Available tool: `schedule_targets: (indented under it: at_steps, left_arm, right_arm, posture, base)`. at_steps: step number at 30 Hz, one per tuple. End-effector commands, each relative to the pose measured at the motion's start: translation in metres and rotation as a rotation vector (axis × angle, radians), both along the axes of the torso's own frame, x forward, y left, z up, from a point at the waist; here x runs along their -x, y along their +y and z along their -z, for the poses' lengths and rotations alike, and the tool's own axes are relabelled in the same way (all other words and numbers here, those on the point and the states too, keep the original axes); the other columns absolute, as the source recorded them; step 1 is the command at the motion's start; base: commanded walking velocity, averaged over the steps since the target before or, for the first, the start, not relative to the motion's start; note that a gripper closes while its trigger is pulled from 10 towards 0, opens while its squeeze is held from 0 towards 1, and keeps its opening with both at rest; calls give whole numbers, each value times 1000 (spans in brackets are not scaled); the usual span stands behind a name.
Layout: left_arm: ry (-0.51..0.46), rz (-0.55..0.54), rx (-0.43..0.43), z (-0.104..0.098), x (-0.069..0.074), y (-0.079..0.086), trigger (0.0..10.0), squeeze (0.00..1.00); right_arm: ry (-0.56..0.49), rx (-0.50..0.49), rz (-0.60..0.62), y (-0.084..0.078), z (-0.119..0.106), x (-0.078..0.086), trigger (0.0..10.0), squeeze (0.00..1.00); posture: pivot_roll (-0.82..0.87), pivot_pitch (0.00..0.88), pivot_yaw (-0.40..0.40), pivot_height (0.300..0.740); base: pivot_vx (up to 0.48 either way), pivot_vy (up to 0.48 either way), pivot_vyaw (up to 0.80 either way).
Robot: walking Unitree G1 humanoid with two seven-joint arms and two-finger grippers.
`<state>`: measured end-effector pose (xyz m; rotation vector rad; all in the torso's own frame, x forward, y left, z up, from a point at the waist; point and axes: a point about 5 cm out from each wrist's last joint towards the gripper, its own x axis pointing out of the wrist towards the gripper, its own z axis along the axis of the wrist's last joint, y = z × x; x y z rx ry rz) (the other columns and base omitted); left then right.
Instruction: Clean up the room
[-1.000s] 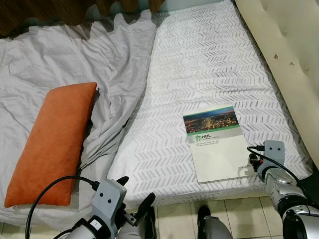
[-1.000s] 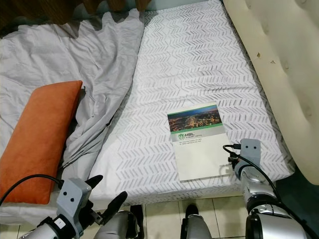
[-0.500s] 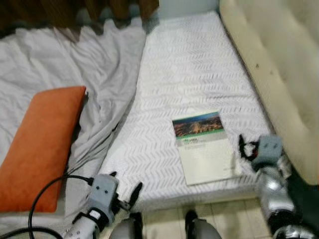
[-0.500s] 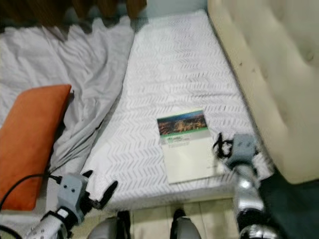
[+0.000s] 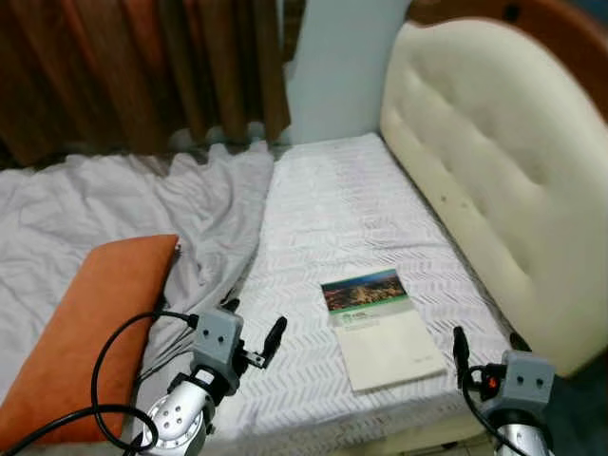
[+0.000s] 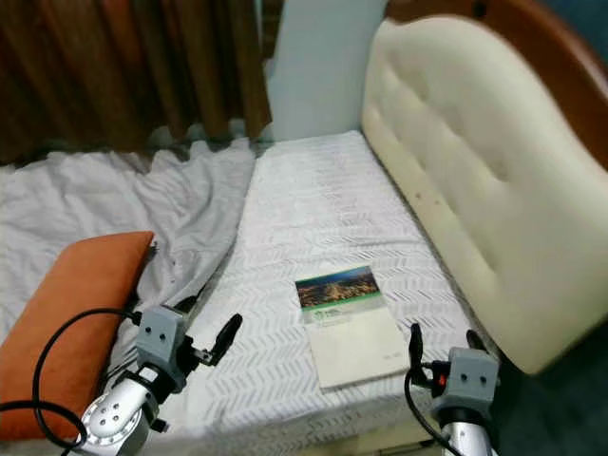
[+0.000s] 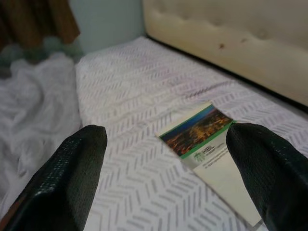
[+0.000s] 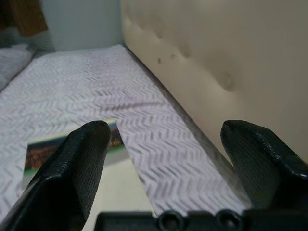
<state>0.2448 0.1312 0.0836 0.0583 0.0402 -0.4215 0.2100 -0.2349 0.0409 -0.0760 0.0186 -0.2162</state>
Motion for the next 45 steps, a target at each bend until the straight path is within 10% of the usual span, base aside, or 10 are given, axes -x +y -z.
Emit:
schedule_targets:
  at_steps: [1,9,45]
  left_arm:
    - [24,-20,9,8,3,4,10000,0]
    - [49,-114,32,16,-18,1,10000,0]
    - [112,-121,-38,39,-25,15,10000,0]
  right_arm:
    - [-4,-3,-25,3,-2,1,10000,0]
    - [123,-102,-56,7,18,-12,10000,0]
    - [164,-73,-162,24,14,-34,10000,0]
  posture:
    - [-62,0,32,740]
    - [-80,0,43,740]
    - [-62,47,58,740]
  base:
    - [0,0,0]
    - [0,0,0]
    - [0,419,206]
